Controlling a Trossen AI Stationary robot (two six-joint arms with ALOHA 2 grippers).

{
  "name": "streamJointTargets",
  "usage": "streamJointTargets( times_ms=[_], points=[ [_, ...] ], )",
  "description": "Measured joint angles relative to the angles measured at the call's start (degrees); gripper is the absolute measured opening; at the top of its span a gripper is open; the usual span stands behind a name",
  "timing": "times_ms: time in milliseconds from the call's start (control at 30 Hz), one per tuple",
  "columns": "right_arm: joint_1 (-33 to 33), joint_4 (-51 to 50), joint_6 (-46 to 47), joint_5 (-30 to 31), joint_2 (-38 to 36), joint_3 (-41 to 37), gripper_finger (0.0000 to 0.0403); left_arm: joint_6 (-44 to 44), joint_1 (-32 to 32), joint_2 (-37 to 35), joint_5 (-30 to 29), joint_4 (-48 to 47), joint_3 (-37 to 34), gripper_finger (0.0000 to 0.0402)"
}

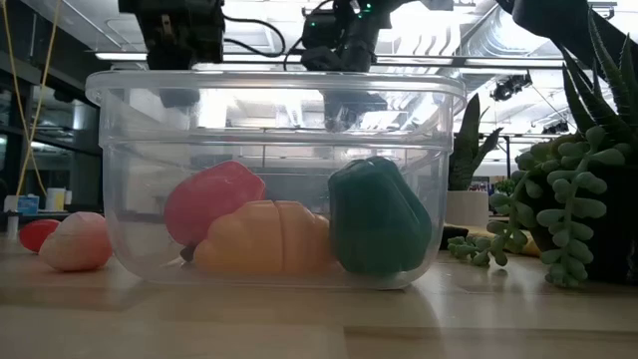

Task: Pick and placing Produce into tupperware
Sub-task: Put the top peach into the transparent bin

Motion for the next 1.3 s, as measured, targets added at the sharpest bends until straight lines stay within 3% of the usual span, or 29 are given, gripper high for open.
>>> streamJointTargets(
  times_ms=[333, 700, 1300],
  points=[
    [2.2, -0.9, 0.3, 0.0, 0.0, 0.0, 0.0134, 3.4, 0.0, -1.7, -1.5, -13.6, 2.3, 0.0003],
    [6.1, -0.9, 0.4, -0.8, 0.0, 0.0, 0.0134, 1.0, 0.1, -10.2, -3.7, -14.0, 2.3, 0.0003],
    [17.1, -0.8, -0.2, -2.5, 0.0, 0.0, 0.0134, -11.3, 0.0, -20.9, -4.6, -14.0, 2.3, 0.0003]
  ],
)
